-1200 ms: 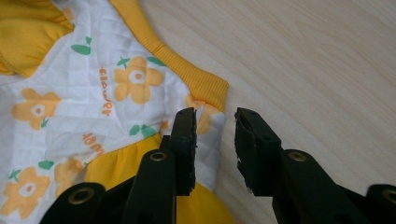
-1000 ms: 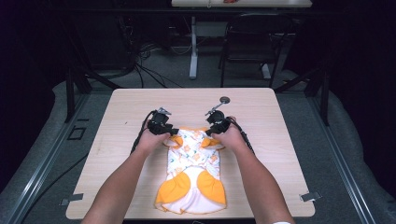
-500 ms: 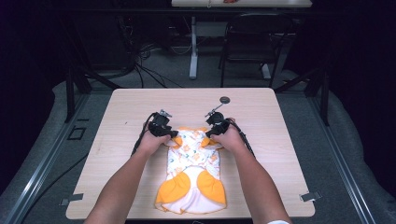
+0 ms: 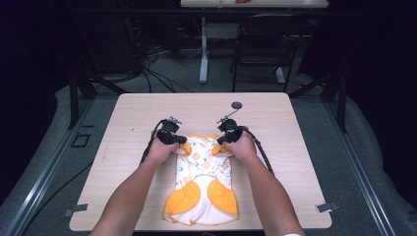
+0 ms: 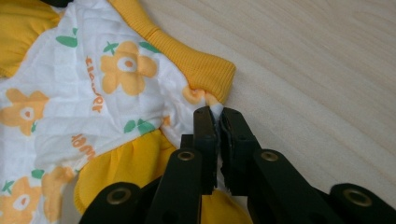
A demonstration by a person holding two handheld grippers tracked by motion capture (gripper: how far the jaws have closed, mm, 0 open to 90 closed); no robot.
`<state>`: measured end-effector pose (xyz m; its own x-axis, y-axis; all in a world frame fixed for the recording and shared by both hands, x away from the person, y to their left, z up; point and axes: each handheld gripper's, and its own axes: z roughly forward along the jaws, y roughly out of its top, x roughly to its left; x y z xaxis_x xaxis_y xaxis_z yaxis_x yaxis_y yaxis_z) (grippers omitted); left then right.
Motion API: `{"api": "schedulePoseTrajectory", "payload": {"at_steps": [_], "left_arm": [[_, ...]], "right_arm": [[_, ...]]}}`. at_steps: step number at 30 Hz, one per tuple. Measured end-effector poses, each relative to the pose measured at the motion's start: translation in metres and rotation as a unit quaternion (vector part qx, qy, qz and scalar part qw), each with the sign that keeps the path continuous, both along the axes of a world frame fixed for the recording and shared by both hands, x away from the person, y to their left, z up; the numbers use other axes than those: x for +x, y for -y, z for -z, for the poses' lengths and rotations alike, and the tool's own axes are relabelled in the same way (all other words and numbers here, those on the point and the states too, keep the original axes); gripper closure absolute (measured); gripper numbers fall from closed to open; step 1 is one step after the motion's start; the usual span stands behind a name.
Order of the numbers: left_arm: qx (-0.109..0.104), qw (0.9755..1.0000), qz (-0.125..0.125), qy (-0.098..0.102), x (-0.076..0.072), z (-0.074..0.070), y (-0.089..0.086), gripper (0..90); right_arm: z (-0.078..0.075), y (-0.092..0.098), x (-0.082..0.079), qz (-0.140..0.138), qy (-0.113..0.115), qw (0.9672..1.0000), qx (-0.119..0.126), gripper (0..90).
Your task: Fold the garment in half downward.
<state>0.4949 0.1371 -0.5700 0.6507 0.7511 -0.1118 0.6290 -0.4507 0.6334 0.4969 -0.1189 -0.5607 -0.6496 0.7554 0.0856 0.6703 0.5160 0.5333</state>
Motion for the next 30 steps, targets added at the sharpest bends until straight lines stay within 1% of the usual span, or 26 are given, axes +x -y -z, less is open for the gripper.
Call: {"api": "schedulePoseTrajectory", "payload": {"at_steps": [1, 2, 4, 5, 6, 7, 8, 9, 10, 12, 13, 14, 15, 16, 17, 19, 20, 21, 22, 23, 26, 27, 30], "left_arm": [[0.001, 1.0000, 0.000, 0.000, 0.000, 0.000, 0.000, 88.3], [0.002, 1.0000, 0.000, 0.000, 0.000, 0.000, 0.001, 88.6], [0.003, 1.0000, 0.001, 0.000, 0.000, -0.001, 0.001, 88.9], [0.006, 1.0000, 0.003, -0.001, 0.000, -0.002, 0.001, 89.1], [0.010, 0.9999, 0.005, 0.001, 0.000, -0.004, 0.001, 89.5], [0.010, 0.9999, 0.007, 0.002, 0.000, -0.005, 0.001, 89.5], [0.008, 0.9999, 0.008, 0.003, 0.000, -0.007, 0.000, 89.6], [0.004, 0.9999, 0.010, 0.006, 0.000, -0.010, -0.001, 89.6], [0.002, 0.9999, 0.011, 0.007, -0.001, -0.011, -0.002, 89.7], [-0.003, 0.9999, 0.011, 0.009, -0.002, -0.013, -0.003, 89.7], [-0.005, 0.9999, 0.012, 0.009, -0.002, -0.015, -0.004, 89.7], [-0.004, 0.9998, 0.013, 0.011, -0.003, -0.017, -0.005, 89.7], [-0.007, 0.9998, 0.012, 0.013, -0.003, -0.018, -0.006, 89.8], [-0.006, 0.9998, 0.015, 0.014, -0.004, -0.020, -0.006, 89.8], [-0.011, 0.9997, 0.014, 0.015, -0.005, -0.021, -0.006, 89.8], [-0.010, 0.9996, 0.016, 0.021, -0.007, -0.025, -0.007, 89.8], [-0.013, 0.9995, 0.017, 0.024, -0.008, -0.028, -0.008, 89.8], [-0.018, 0.9994, 0.018, 0.025, -0.009, -0.030, -0.009, 89.8], [-0.022, 0.9992, 0.017, 0.028, -0.010, -0.032, -0.010, 89.8], [-0.025, 0.9991, 0.017, 0.031, -0.011, -0.035, -0.011, 89.8], [-0.033, 0.9987, 0.017, 0.035, -0.013, -0.041, -0.012, 89.9], [-0.036, 0.9984, 0.018, 0.038, -0.015, -0.044, -0.012, 89.9], [-0.039, 0.9979, 0.021, 0.046, -0.018, -0.052, -0.013, 89.9]], "right_arm": [[0.000, -0.001, -0.001, 0.002, 0.005, 1.0000, -0.001, 85.7], [-0.001, -0.002, -0.001, -0.003, 0.008, 0.9999, -0.013, 85.9], [-0.002, -0.005, -0.003, -0.006, 0.016, 0.9996, -0.024, 86.2], [-0.002, -0.006, -0.003, -0.006, 0.019, 0.9995, -0.024, 86.3], [-0.003, -0.006, -0.003, -0.006, 0.020, 0.9996, -0.019, 86.5], [-0.006, -0.005, -0.003, -0.009, 0.021, 0.9994, -0.026, 86.6], [-0.007, -0.005, -0.003, -0.008, 0.023, 0.9995, -0.019, 86.7], [-0.010, -0.004, -0.003, -0.015, 0.023, 0.9994, -0.023, 86.9], [-0.013, -0.004, -0.005, -0.015, 0.031, 0.9992, -0.018, 89.2], [-0.017, -0.004, -0.006, -0.017, 0.036, 0.9991, -0.012, 89.2], [-0.019, -0.004, -0.008, -0.017, 0.037, 0.9991, -0.003, 89.2], [-0.021, -0.003, -0.008, -0.021, 0.038, 0.9990, -0.009, 89.3], [-0.022, -0.003, -0.009, -0.023, 0.041, 0.9988, -0.012, 89.3], [-0.024, -0.002, -0.010, -0.024, 0.041, 0.9988, -0.010, 89.3], [-0.025, -0.002, -0.010, -0.024, 0.043, 0.9988, -0.008, 89.3], [-0.029, 0.000, -0.011, -0.021, 0.046, 0.9987, 0.003, 89.4], [-0.030, 0.000, -0.012, -0.021, 0.051, 0.9985, 0.007, 89.4], [-0.032, 0.002, -0.013, -0.027, 0.052, 0.9983, 0.006, 89.3], [-0.034, 0.002, -0.014, -0.024, 0.057, 0.9981, 0.011, 89.4], [-0.036, 0.004, -0.015, -0.028, 0.058, 0.9979, 0.009, 89.4], [-0.043, 0.006, -0.019, -0.029, 0.064, 0.9973, 0.020, 89.5], [-0.046, 0.007, -0.020, -0.032, 0.069, 0.9969, 0.022, 89.5], [-0.054, 0.008, -0.024, -0.041, 0.073, 0.9963, 0.020, 89.5]]}}
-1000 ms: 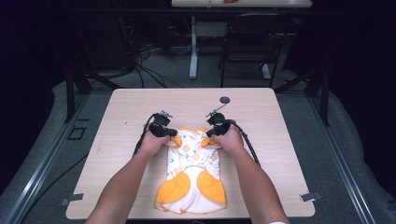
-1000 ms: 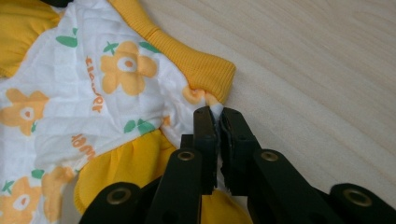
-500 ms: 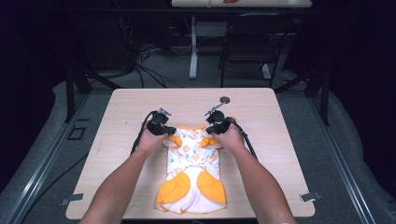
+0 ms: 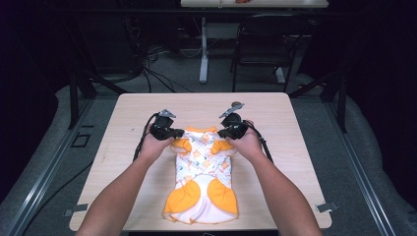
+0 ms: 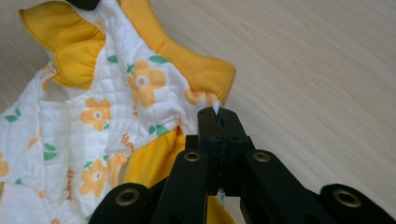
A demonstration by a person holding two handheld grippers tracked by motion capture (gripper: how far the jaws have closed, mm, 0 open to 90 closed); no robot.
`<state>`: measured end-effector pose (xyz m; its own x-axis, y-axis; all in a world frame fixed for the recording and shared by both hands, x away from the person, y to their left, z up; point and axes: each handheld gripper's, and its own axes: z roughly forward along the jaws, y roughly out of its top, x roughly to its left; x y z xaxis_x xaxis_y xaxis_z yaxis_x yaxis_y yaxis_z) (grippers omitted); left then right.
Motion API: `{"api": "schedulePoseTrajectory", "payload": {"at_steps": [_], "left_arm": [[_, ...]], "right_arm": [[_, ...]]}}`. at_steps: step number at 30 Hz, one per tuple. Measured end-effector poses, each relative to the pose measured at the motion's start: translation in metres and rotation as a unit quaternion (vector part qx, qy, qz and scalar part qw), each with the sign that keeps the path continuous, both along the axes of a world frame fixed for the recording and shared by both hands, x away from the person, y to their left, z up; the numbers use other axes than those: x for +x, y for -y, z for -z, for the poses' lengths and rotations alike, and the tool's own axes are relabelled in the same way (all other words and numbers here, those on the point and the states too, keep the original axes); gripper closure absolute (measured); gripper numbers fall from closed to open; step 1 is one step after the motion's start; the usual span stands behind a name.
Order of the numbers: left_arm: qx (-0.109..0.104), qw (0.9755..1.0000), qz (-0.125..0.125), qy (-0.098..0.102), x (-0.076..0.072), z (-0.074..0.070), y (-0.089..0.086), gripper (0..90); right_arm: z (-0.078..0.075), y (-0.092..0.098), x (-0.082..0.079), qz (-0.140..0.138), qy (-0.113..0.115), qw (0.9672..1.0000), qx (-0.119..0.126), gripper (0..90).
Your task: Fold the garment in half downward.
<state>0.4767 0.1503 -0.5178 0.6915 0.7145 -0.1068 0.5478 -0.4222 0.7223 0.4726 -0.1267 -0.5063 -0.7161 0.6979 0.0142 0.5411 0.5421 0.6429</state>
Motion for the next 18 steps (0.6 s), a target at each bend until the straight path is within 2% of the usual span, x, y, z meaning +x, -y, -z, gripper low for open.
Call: {"api": "schedulePoseTrajectory", "payload": {"at_steps": [6, 13, 18], "left_arm": [[-0.004, 0.9999, 0.002, 0.015, -0.003, -0.018, -0.004, 89.9], [0.004, 0.9996, 0.006, 0.028, -0.005, -0.031, -0.003, 89.9], [0.004, 0.9994, 0.002, 0.034, -0.003, -0.037, -0.004, 89.9]], "right_arm": [[-0.017, 0.002, -0.007, -0.003, 0.020, 0.9996, 0.018, 89.5], [-0.023, 0.005, -0.007, 0.002, 0.023, 0.9993, 0.028, 89.6], [-0.032, 0.002, -0.006, -0.002, 0.034, 0.9992, 0.022, 89.6]]}}
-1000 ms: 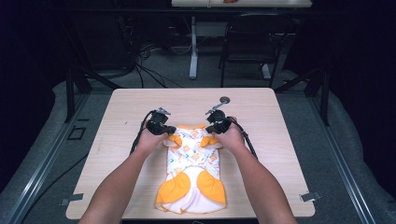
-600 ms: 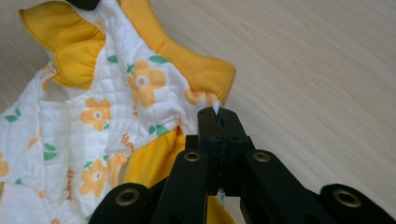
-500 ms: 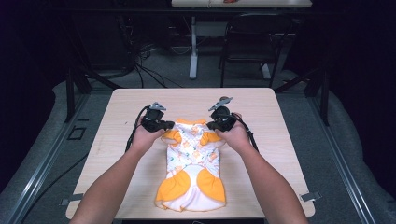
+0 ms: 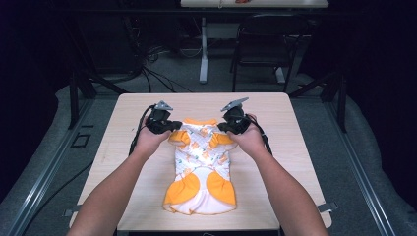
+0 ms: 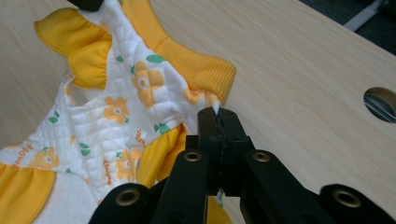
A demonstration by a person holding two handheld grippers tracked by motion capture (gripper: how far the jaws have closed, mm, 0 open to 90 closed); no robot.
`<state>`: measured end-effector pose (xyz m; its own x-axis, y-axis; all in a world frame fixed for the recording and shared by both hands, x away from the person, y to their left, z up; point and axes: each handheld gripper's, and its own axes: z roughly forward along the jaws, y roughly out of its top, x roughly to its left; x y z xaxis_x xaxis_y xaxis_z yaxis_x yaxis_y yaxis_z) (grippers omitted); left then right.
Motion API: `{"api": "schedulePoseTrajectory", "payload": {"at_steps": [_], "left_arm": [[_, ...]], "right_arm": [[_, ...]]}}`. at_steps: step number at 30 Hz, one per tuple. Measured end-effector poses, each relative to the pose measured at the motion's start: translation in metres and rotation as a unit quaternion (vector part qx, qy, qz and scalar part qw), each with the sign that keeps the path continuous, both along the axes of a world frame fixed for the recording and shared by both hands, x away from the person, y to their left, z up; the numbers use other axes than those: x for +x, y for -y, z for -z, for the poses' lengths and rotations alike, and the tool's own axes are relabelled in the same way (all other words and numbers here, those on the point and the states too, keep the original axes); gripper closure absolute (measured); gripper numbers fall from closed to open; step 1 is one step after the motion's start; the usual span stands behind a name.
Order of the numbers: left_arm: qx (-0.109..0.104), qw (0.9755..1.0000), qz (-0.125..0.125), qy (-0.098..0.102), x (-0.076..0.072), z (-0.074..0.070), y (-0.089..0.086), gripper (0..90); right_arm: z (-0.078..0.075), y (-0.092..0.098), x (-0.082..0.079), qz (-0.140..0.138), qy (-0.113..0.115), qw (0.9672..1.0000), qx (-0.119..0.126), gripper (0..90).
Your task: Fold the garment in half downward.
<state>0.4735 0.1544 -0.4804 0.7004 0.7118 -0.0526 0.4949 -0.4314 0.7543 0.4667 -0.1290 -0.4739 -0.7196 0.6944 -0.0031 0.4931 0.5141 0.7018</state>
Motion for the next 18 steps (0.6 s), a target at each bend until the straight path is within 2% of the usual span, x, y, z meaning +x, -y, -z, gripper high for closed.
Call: {"api": "schedulePoseTrajectory", "payload": {"at_steps": [3, 7, 10, 13, 16, 18], "left_arm": [[-0.001, 1.0000, -0.003, 0.009, 0.001, -0.007, 0.000, 89.9], [0.006, 0.9997, -0.002, 0.023, 0.003, -0.017, -0.001, 90.0], [0.005, 0.9993, -0.004, 0.036, 0.004, -0.025, -0.001, 90.0], [0.019, 0.9987, -0.001, 0.048, 0.004, -0.035, 0.001, 89.9], [0.021, 0.9978, 0.005, 0.063, 0.002, -0.046, 0.002, 90.0], [0.023, 0.9974, 0.010, 0.067, 0.000, -0.048, 0.001, 89.9]], "right_arm": [[-0.007, -0.002, 0.001, 0.002, 0.005, 1.0000, -0.008, 89.6], [-0.016, -0.003, 0.004, 0.002, 0.017, 0.9998, -0.005, 89.6], [-0.026, -0.005, 0.004, 0.002, 0.030, 0.9995, -0.009, 89.6], [-0.035, -0.006, 0.006, 0.004, 0.041, 0.9991, -0.011, 89.6], [-0.043, -0.006, 0.006, 0.004, 0.057, 0.9983, -0.013, 89.6], [-0.044, -0.007, 0.003, -0.003, 0.068, 0.9973, -0.027, 89.6]]}}
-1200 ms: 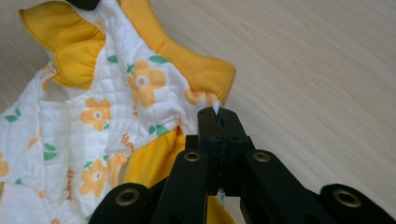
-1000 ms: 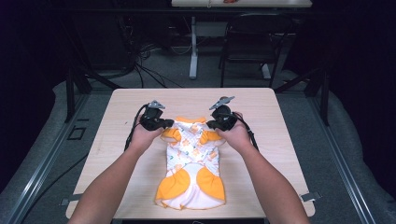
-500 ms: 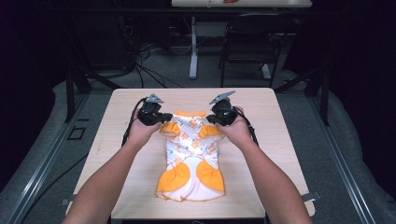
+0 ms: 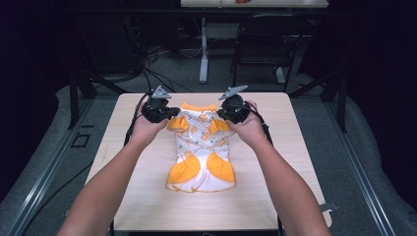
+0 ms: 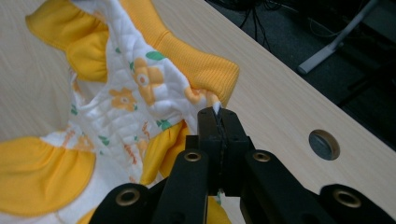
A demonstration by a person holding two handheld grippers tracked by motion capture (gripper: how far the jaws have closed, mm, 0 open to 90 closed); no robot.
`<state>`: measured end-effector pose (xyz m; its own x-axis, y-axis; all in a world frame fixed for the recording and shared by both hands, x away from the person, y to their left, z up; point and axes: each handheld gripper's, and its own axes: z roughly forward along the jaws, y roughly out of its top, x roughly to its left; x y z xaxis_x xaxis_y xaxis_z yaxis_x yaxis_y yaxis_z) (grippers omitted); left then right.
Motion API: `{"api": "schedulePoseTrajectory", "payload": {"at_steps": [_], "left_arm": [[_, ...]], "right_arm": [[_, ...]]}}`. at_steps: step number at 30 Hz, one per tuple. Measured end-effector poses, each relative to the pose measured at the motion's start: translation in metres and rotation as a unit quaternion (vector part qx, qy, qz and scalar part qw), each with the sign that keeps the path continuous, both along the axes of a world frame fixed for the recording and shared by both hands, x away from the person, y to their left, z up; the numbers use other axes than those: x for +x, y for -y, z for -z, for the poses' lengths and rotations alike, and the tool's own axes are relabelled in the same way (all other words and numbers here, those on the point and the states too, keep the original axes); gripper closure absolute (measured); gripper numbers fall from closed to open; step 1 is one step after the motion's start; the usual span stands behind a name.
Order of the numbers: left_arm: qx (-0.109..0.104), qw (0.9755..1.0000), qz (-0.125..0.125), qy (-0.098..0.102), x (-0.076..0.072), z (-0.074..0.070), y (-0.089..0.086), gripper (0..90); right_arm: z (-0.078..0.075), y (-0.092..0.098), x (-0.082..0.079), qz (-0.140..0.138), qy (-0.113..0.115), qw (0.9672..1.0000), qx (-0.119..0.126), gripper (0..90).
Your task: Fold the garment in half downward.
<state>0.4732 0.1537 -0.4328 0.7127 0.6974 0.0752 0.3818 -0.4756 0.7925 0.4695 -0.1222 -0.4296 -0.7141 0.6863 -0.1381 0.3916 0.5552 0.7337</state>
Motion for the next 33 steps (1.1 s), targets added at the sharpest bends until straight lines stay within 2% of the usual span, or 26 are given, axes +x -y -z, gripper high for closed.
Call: {"api": "schedulePoseTrajectory", "payload": {"at_steps": [4, 6, 13, 21, 33], "left_arm": [[0.000, 1.0000, 0.006, -0.001, -0.006, 0.008, -0.002, 89.9], [0.004, 0.9999, 0.009, 0.002, -0.010, 0.014, -0.002, 90.0], [0.030, 0.9989, 0.035, 0.008, -0.024, 0.025, 0.001, 90.0], [0.008, 0.9989, 0.046, 0.002, -0.034, 0.031, 0.000, 89.9], [-0.003, 0.9979, 0.060, -0.025, -0.050, 0.050, -0.002, 89.9]], "right_arm": [[0.005, -0.001, -0.008, -0.020, 0.007, 0.9995, -0.024, 89.6], [0.009, -0.001, -0.011, -0.023, 0.009, 0.9994, -0.025, 89.5], [0.021, 0.002, -0.023, -0.041, 0.021, 0.9978, -0.048, 89.5], [0.028, 0.009, -0.035, -0.051, 0.019, 0.9980, -0.032, 89.5], [0.039, 0.010, -0.055, -0.068, 0.007, 0.9968, -0.041, 89.4]]}}
